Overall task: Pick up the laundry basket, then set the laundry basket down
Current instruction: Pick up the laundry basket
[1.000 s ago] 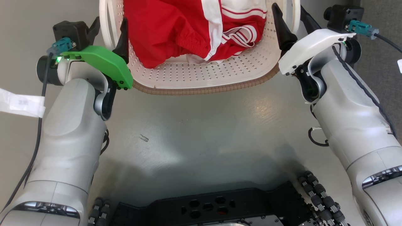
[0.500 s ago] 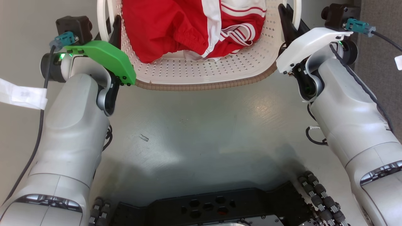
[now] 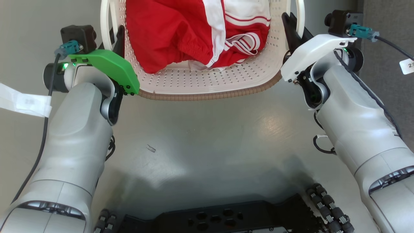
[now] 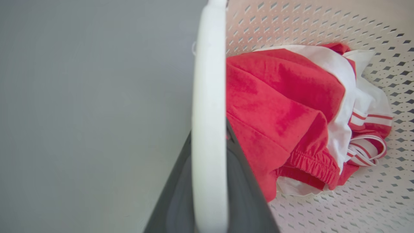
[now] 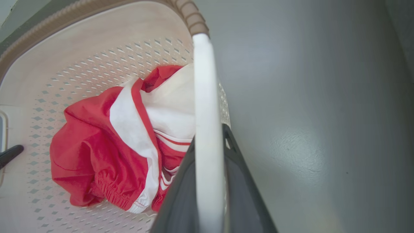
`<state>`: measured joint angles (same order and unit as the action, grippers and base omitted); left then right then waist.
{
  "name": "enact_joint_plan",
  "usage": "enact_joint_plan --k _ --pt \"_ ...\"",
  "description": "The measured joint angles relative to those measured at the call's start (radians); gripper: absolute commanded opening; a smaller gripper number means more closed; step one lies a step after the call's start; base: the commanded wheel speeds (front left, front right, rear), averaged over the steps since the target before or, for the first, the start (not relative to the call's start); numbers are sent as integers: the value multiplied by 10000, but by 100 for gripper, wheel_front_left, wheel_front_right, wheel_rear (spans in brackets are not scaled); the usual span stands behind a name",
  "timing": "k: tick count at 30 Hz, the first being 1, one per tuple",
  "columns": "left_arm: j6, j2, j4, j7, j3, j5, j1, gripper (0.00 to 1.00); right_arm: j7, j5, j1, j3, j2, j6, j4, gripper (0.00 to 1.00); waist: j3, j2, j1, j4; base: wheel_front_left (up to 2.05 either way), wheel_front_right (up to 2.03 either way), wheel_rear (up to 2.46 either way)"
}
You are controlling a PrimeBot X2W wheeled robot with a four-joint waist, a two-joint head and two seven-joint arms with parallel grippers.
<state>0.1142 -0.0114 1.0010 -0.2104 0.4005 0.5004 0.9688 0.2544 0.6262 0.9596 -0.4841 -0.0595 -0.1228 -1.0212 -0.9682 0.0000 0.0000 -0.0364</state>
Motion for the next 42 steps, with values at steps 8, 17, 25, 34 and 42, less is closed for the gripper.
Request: enact_joint_plan --k 8,17,25,34,42 --pt "4 0 447 -21 261 341 -68 0 0 113 -109 -495 -8 2 -222 0 633 0 0 -19 0 0 0" --pt "50 27 943 136 614 731 -632 0 -161 819 -811 -1037 42 2 -416 0 1663 0 0 -77 0 0 0" --pt "61 27 1183 598 995 1149 -995 0 -807 1260 -1119 -1469 50 4 -585 0 2745 0 -1 -165 0 0 0" --pt "61 17 1354 1116 1348 1670 -1583 0 -1624 1753 -1593 -2021 23 23 -646 0 4019 0 -1 -276 0 0 0" --pt "61 15 1475 1561 1659 2130 -2296 0 -2314 2174 -2198 -2403 29 29 -734 0 5170 0 -1 -391 0 0 0"
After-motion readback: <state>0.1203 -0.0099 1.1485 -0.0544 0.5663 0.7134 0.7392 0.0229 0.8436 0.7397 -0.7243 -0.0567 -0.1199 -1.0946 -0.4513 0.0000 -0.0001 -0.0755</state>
